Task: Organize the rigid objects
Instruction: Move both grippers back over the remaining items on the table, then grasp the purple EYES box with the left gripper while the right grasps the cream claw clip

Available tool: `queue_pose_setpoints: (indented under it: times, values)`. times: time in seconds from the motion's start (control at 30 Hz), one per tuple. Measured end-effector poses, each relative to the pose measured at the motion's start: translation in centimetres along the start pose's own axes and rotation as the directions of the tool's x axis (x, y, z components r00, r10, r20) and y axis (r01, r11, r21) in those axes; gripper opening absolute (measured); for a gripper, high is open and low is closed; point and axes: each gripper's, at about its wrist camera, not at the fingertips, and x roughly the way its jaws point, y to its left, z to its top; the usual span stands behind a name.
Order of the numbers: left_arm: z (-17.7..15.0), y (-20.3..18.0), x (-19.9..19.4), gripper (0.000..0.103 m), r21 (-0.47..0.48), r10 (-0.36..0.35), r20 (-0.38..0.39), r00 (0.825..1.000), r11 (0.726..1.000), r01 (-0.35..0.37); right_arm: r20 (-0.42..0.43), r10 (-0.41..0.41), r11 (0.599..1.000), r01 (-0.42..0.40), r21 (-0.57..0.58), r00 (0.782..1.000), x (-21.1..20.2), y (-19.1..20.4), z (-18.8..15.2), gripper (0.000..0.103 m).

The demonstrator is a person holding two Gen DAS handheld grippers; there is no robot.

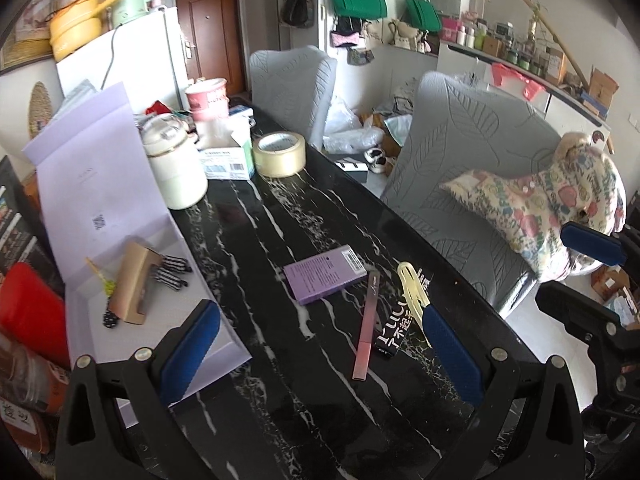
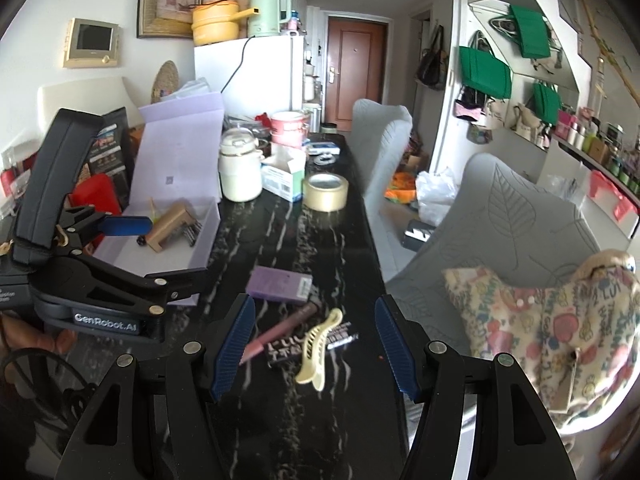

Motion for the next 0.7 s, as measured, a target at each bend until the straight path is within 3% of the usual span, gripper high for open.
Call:
queue_pose_setpoints:
  times: [0.4, 0.7]
  values:
    - [-0.1, -0.8, 6.3, 0.103, 0.095, -0.048, -0.084, 0.995, 0.994, 0.056, -0.049, 0.022, 0.995, -0.017, 0.094, 0.999, 3.8, -2.0, -2.8, 0.063]
    - [0.8, -0.3, 11.7, 0.103, 0.216, -0.025, -0.147, 0.989, 0.975, 0.057, -0.085, 0.058, 0.983, -0.042, 0.178, 0.995, 7.7, -2.4, -4.0, 0.063]
